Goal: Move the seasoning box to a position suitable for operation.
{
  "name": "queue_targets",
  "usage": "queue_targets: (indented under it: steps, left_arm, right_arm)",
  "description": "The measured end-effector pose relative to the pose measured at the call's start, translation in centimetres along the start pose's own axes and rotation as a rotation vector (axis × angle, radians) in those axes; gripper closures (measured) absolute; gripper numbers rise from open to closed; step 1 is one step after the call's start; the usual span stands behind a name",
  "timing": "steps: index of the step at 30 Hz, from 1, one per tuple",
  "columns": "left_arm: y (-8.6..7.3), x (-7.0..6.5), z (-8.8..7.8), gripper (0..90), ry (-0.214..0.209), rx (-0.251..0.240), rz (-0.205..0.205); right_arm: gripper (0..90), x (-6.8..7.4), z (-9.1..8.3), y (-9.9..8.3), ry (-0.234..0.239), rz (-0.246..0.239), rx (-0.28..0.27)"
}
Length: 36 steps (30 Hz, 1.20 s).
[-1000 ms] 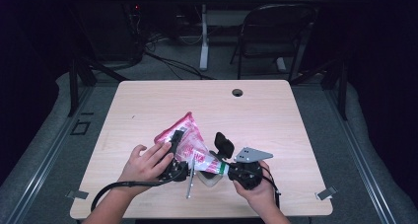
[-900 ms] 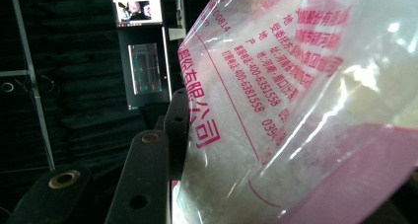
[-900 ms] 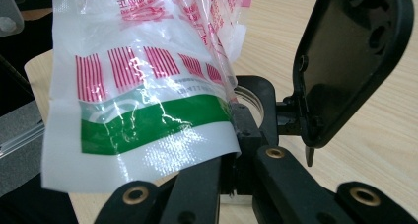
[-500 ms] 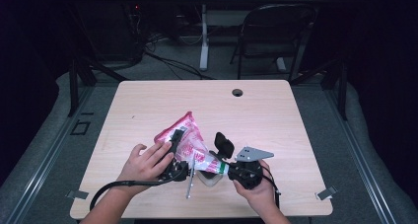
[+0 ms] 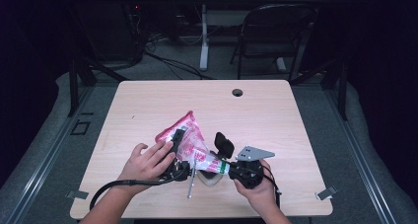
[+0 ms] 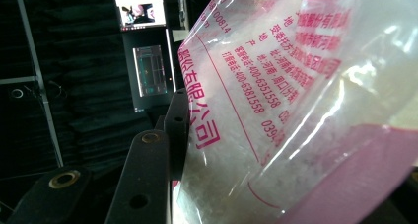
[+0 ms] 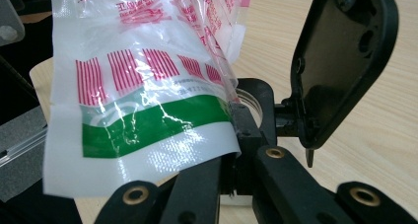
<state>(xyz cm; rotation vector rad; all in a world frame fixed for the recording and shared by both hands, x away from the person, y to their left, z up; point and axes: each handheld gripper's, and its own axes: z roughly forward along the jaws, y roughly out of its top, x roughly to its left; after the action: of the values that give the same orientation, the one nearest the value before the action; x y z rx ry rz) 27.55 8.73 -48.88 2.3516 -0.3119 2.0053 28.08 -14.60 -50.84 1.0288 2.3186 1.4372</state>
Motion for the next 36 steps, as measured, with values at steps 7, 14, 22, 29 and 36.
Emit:
queue_targets:
  steps: [7, 14, 22, 29, 36]
  left_arm:
    - [0.03, -0.04, 0.02, 62.7, 0.004, -0.002, 0.0]
    - [0.07, 0.0, 0.03, 62.7, 0.015, -0.007, 0.01]
    - [0.18, 0.08, 0.14, 62.6, 0.015, -0.006, 0.02]
    - [0.19, 0.08, 0.15, 62.6, 0.016, -0.009, 0.022]
    - [0.23, 0.15, 0.16, 62.6, 0.022, -0.008, 0.038]
  right_arm:
    - [90.0, -0.07, 0.03, -0.02, -0.001, 0.0, -0.001]
    - [90.0, -0.12, 0.11, -0.05, -0.001, 0.002, -0.001]
    - [90.0, -0.24, 0.1, -0.08, -0.002, 0.003, -0.002]
    - [90.0, -0.35, 0.15, -0.12, -0.001, 0.006, -0.002]
    - [90.0, -0.38, 0.14, -0.1, -0.005, 0.005, -0.005]
